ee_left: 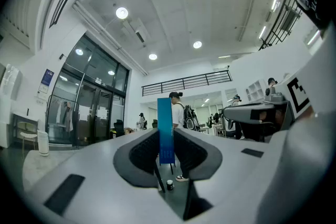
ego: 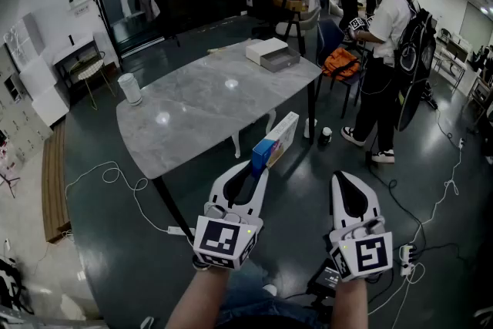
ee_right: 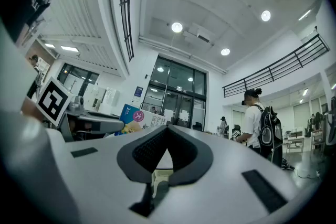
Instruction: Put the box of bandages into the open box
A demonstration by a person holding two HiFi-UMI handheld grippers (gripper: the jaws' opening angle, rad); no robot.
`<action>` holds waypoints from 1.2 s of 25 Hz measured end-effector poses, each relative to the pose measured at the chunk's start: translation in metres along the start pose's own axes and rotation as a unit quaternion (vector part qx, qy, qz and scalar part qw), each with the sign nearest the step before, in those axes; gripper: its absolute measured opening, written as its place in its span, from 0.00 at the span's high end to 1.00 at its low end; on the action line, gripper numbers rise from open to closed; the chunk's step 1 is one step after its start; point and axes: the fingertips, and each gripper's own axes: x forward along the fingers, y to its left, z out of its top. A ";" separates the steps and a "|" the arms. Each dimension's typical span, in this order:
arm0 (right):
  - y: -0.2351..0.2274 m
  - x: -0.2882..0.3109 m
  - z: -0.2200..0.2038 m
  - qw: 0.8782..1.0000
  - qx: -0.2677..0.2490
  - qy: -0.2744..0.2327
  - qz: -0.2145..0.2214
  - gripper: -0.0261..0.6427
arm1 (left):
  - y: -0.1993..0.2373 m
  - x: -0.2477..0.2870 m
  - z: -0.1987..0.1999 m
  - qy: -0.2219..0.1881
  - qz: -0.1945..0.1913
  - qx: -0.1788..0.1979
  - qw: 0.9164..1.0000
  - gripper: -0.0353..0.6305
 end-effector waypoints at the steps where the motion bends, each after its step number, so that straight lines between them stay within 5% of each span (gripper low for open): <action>1: -0.001 -0.001 0.000 1.000 0.002 0.000 -0.003 0.92 | -0.003 0.000 0.000 0.003 -0.004 0.007 1.000 0.81; 7: -0.012 -0.007 -0.003 1.000 0.017 -0.003 -0.010 0.92 | -0.015 0.010 0.004 0.007 -0.016 0.028 0.999 0.81; 17: -0.028 0.020 -0.009 1.000 0.006 -0.010 0.002 0.92 | -0.008 0.059 -0.010 0.007 -0.028 0.009 1.000 0.81; 30: -0.090 0.187 -0.036 0.999 -0.017 0.025 0.016 0.92 | 0.102 0.197 -0.029 -0.004 0.003 -0.034 0.999 0.81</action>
